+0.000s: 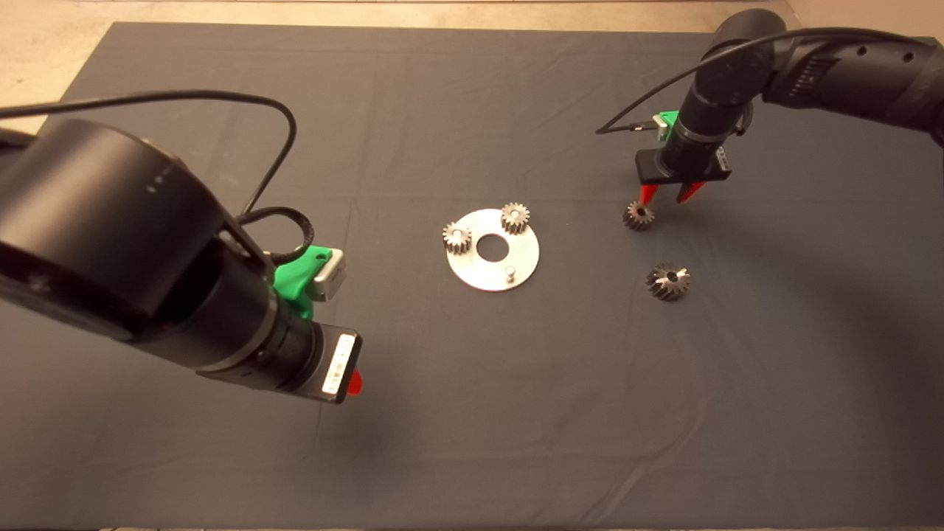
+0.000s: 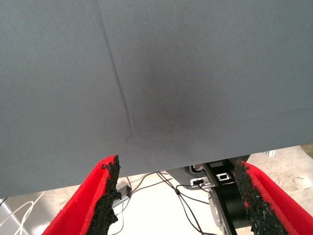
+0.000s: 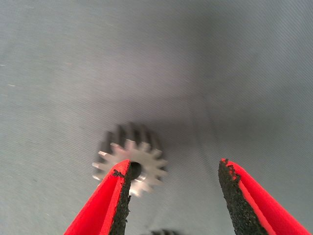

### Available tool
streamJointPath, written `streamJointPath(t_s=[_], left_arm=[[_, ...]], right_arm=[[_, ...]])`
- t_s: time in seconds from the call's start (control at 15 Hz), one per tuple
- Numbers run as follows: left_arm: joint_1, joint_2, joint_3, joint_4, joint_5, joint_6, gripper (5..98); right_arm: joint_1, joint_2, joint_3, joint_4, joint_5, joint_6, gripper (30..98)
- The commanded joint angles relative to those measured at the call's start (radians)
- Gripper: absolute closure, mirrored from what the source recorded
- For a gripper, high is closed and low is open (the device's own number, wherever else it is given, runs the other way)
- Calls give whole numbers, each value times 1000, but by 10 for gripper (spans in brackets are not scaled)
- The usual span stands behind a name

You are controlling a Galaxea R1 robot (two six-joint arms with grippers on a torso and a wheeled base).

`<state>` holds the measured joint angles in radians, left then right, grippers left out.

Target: Remove an incorrectly installed larger gear and replace it with the correct smaller gear

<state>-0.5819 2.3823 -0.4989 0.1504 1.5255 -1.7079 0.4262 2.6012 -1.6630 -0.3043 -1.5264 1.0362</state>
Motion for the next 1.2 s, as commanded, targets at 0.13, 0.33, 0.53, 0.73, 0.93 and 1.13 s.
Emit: streamJointPath(t_s=[0.13, 0.33, 0.53, 0.73, 0.93, 1.13], left_arm=[[8, 2, -5, 21, 122, 1, 444], [8, 4, -2, 20, 122, 1, 444], [8, 7, -3, 20, 122, 1, 444], [8, 21, -5, 20, 122, -1, 444], [8, 22, -6, 20, 120, -2, 444], [14, 25, -6, 20, 122, -1, 444]], right_arm=[[-12, 60, -3, -88, -129, 13, 806], [-13, 63, -4, -88, -129, 18, 806], [-13, 60, -3, -90, -130, 21, 806], [-10, 46, -1, -88, -130, 31, 776], [-10, 30, 3, -87, -131, 33, 749], [-9, 24, 10, -88, -132, 61, 720]])
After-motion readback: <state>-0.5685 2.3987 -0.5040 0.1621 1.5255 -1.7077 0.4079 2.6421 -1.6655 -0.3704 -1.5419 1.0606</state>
